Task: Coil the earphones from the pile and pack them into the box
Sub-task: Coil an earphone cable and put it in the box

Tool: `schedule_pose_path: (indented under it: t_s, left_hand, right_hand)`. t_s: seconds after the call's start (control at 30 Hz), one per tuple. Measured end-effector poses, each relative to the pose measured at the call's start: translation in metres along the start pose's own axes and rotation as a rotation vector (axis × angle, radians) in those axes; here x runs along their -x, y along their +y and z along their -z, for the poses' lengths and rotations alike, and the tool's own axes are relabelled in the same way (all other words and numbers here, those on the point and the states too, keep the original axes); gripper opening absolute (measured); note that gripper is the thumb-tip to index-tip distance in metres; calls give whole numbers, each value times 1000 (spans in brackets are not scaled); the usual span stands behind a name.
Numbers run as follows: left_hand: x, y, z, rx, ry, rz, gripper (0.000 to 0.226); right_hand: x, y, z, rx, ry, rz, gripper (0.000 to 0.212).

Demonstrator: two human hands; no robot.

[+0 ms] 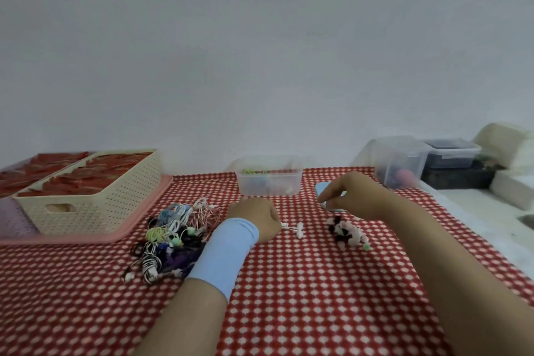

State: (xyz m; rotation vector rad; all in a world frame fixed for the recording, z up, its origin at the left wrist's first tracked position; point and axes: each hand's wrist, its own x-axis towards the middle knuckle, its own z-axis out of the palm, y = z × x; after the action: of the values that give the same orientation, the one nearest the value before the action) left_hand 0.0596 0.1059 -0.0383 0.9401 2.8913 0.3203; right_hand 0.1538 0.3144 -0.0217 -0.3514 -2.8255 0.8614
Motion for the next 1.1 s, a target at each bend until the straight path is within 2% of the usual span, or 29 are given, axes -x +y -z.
schedule_pose_path:
  t_s: [0.17,0.23,0.4,0.57,0.73,0.87,1.0,1.1]
  left_hand:
    - [-1,6,-10,148,190,-214,28]
    - [-2,9,-18,171,171,-256,24]
    - [-3,7,-30,229,121,-227,22]
    - [3,7,-27,346,95,-250,18]
    - [8,-2,-27,738,147,-205,16]
    - [17,-5,-26,957,186,-200,16]
    - [19,-8,-26,1095,140,-164,15]
    - [20,-7,-27,1145,127,-165,13]
  right_hand:
    - [0,0,-2,130,-20,-31,17]
    - [-1,0,-9,163,-35,-46,14]
    - [-5,1,-21,274,-59,-90,10]
    - [-1,-6,-23,56,50,10,7]
    - [9,-21,-29,-263,131,37,10]
    - [23,-30,-37,-552,79,20,6]
    - [27,-25,-44,-627,57,-43,13]
    - [28,-22,-47,-653,77,-70,10]
